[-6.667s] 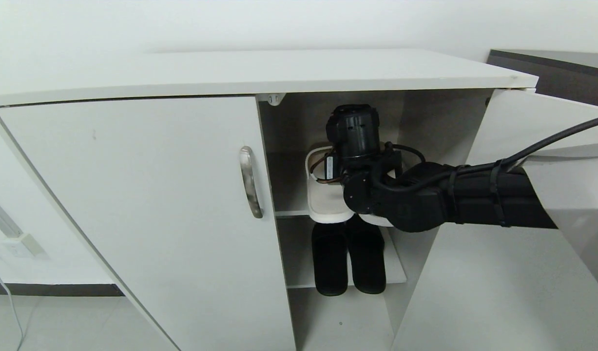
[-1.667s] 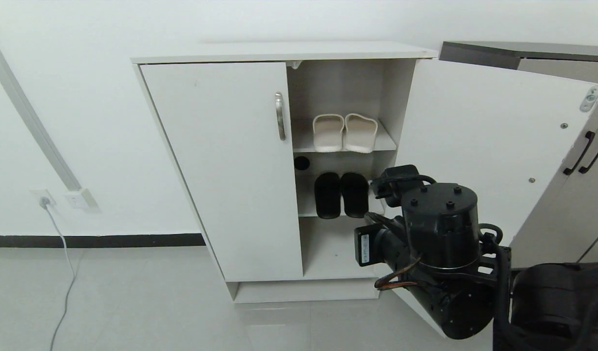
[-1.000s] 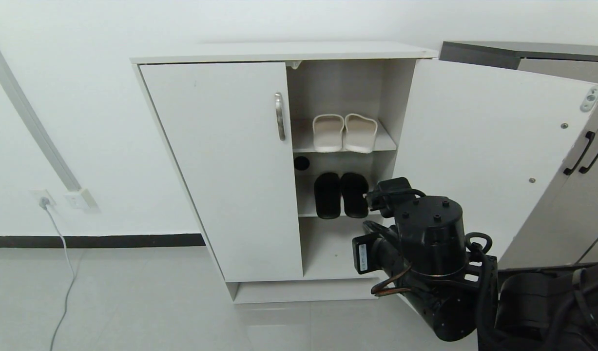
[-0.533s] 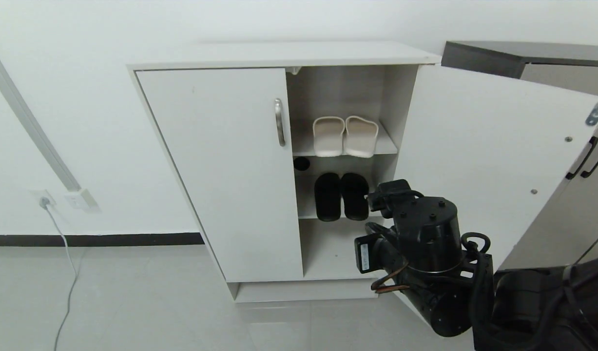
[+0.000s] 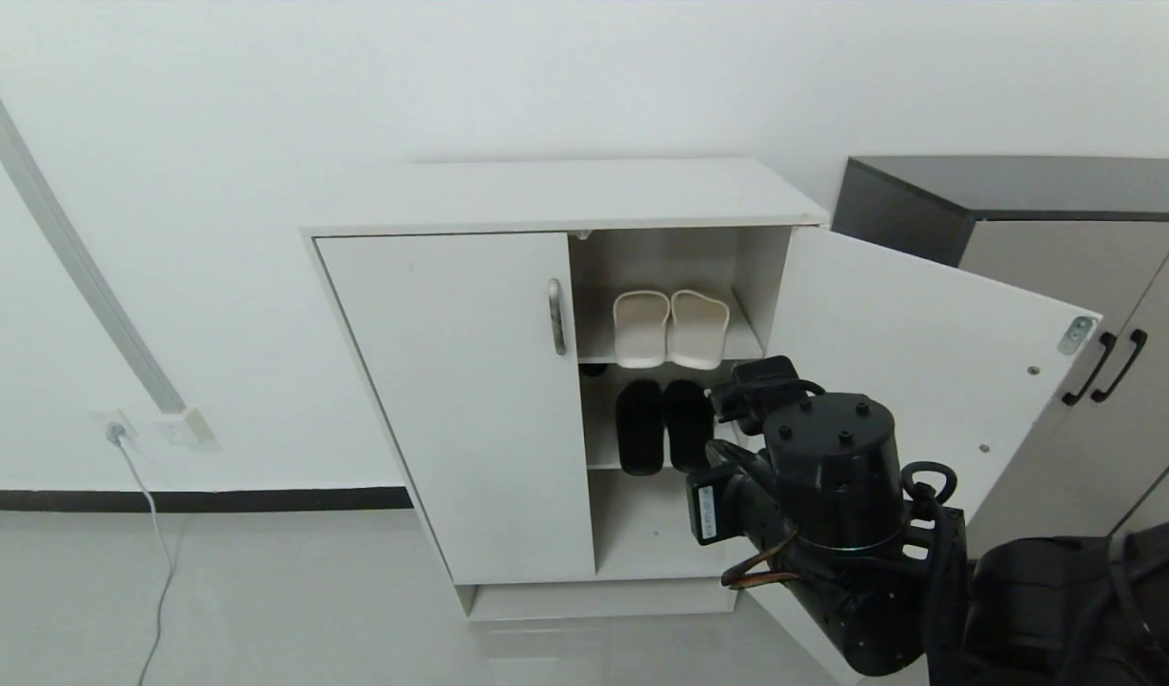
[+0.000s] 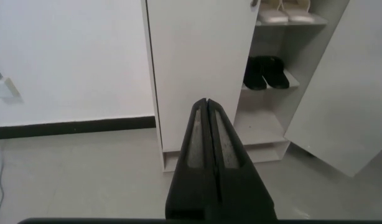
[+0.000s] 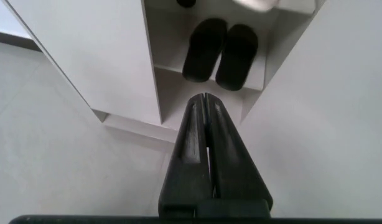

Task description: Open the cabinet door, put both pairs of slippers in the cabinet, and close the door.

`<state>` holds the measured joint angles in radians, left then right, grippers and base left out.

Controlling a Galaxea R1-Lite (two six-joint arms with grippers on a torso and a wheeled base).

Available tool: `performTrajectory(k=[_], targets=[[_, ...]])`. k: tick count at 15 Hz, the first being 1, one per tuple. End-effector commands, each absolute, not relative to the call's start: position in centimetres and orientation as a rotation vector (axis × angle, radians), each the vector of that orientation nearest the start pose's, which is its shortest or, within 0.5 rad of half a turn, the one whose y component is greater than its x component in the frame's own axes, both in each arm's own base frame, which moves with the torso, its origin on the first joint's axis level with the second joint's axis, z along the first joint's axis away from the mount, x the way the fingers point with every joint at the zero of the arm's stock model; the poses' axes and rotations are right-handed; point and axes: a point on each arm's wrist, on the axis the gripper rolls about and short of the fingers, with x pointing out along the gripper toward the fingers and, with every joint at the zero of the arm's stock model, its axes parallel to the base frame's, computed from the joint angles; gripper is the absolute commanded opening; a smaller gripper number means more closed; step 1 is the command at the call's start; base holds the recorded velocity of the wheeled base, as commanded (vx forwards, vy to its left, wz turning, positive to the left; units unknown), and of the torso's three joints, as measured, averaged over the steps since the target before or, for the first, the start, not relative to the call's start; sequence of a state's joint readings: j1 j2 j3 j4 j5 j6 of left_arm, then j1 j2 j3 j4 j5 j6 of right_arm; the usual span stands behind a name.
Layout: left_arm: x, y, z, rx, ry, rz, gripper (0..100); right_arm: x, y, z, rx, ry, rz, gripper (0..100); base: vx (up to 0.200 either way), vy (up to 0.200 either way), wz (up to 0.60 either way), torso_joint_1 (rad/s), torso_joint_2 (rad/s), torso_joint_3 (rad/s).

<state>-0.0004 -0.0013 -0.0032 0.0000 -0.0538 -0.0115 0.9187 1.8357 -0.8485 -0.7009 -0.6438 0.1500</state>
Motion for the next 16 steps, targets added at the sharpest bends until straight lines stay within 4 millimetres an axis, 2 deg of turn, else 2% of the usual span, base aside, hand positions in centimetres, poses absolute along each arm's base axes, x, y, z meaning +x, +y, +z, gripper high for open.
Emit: performTrajectory(k=[1, 16], targets=[[-2.31, -0.12, 7.63, -0.012, -0.003, -0.054, 0, 21.21, 25.56, 15.75, -0.054, 0.224, 0.256, 0, 0.000, 0.000, 0.00, 0.154, -0.48, -0.334], [-2.31, -0.12, 7.63, -0.011, -0.003, -0.055, 0, 21.10, 25.46, 15.54, -0.068, 0.231, 0.272, 0, 0.000, 0.000, 0.00, 0.195, -0.51, -0.320]])
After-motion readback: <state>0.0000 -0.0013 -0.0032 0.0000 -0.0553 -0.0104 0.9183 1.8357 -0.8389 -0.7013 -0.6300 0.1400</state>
